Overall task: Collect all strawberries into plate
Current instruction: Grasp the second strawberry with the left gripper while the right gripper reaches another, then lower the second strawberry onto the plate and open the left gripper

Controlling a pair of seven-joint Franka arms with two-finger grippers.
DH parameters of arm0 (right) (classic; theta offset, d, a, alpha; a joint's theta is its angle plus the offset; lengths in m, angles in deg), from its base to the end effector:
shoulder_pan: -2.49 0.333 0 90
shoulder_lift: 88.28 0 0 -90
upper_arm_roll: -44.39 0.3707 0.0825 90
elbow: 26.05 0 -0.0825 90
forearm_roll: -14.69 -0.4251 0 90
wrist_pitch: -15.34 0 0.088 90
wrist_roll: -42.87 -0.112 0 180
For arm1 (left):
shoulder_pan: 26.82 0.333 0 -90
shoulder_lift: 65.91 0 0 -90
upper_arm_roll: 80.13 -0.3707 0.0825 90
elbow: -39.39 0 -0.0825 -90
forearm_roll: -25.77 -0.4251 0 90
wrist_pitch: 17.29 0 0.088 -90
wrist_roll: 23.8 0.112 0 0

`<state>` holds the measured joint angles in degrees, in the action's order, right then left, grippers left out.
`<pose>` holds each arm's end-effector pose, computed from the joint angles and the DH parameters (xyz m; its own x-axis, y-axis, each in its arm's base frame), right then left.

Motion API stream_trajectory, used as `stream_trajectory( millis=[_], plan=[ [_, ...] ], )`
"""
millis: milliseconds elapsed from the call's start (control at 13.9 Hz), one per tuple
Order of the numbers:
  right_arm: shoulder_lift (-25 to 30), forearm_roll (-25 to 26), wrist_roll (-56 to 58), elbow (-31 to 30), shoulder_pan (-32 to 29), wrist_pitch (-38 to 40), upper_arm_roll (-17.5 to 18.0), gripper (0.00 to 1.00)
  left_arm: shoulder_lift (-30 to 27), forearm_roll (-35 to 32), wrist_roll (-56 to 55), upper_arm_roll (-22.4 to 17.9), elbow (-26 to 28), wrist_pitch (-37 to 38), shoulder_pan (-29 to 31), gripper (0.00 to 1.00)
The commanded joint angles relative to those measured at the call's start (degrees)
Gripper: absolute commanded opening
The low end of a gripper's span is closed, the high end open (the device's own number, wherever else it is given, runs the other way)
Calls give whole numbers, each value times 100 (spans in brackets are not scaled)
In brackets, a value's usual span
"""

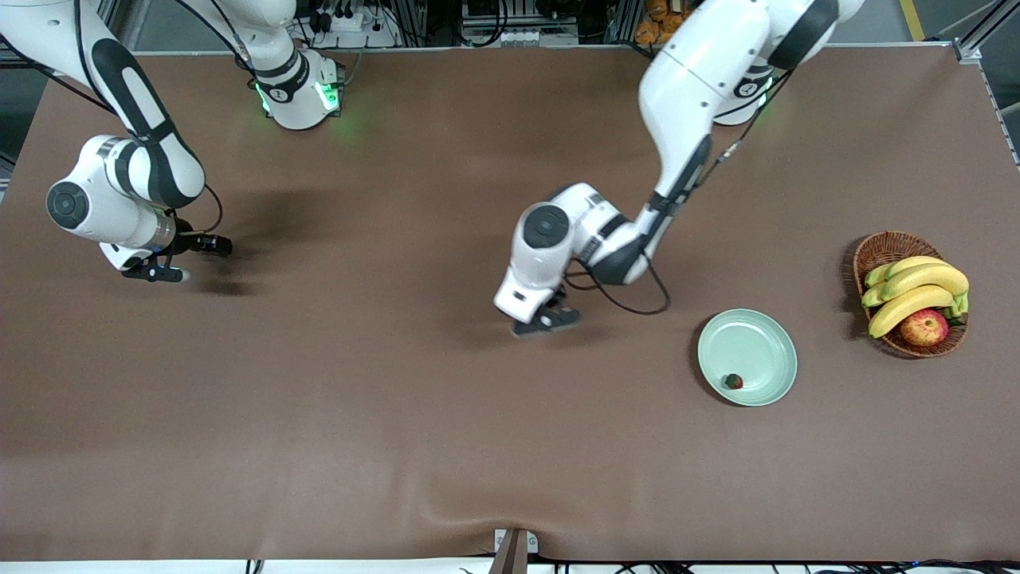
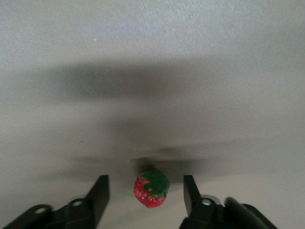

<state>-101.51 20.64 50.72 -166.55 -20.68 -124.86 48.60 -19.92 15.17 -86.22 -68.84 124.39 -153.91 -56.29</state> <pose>0.4606 -0.1573 0.2011 0.9664 -0.1027 -0.2356 -0.1064 -0.9943 -0.0030 0.6266 -0.4956 0.2206 0.9477 0.3145 0.0540 0.3080 -0.9458 0.1029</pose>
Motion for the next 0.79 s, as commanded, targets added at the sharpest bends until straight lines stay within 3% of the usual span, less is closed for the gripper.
stream_trajectory(
  millis=[0,433,649,721],
  plan=[
    [5,134,366,-136,-390,-191,106,52,-414,-3,-253,58,113,441,870,6],
    [-224,90,358,-144,-391,-385,106,48,-653,-187,-34,58,192,1356,2568,6],
    [-250,90,358,-136,-399,-385,115,27,-635,-292,71,58,367,1357,3078,6],
    [-250,81,358,-136,-382,-376,124,13,-618,-397,72,66,402,1357,3158,7]
  ],
)
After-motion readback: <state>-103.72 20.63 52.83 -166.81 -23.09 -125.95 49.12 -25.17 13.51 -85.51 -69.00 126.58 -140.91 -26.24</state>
